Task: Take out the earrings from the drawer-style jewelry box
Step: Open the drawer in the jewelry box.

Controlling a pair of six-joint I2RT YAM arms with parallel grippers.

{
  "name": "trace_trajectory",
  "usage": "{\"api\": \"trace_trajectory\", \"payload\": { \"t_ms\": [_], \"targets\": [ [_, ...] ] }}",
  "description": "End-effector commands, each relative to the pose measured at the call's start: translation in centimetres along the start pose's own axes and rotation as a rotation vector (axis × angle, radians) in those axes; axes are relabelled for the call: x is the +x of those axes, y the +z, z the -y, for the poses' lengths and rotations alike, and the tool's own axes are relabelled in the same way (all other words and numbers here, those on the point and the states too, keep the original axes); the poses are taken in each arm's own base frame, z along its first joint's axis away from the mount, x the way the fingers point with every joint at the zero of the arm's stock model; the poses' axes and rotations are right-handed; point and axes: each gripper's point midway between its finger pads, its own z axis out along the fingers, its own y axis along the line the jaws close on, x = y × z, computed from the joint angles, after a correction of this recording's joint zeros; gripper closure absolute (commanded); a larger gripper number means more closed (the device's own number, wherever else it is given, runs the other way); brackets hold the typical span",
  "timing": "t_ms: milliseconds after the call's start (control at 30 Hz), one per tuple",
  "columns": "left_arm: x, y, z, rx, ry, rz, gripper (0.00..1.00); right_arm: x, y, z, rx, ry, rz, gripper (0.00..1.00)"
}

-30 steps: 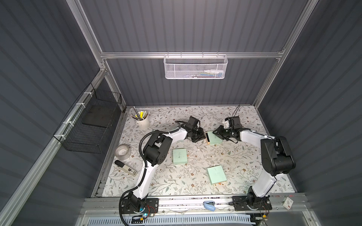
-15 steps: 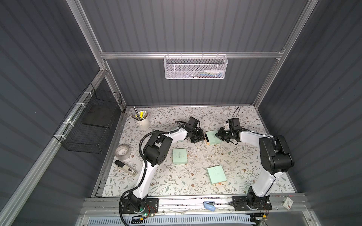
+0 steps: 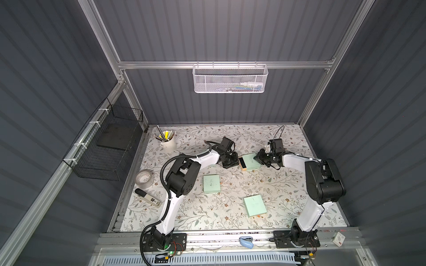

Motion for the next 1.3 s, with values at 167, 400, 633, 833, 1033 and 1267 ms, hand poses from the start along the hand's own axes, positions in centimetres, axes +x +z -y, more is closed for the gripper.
{"api": "trace_trajectory", "payload": {
  "t_ms": [167,400,633,833,1033,1267],
  "targets": [
    [0.5,-2.0,-2.9,-0.114,-0.007,0.007,1.0,1.5,1.0,4.4,0.134,0.068,-0.039,1.0],
    [0.5,-2.2,-2.7,-0.102,-0.008,0.006,1.0,1.4,0.9,4.5,0.138,0.071,-0.034,1.0],
    [0.4,-1.4,-1.1,-0.029,0.006,-0.017,1.0,0.9,0.8,4.0,0.122,0.069,-0.025,1.0],
    [0.1,-0.7,-0.1,-0.007,0.018,-0.025,1.0,-0.1,-0.1,3.5,0.105,0.068,0.004,1.0],
    [0.0,-0.4,0.6,0.001,0.027,-0.026,1.0,-1.4,-2.5,0.9,0.056,-0.013,0.058,1.0],
    [0.2,0.2,0.7,0.008,0.028,-0.037,1.0,0.0,-4.2,-2.7,0.044,-0.173,0.044,0.95]
  ]
}}
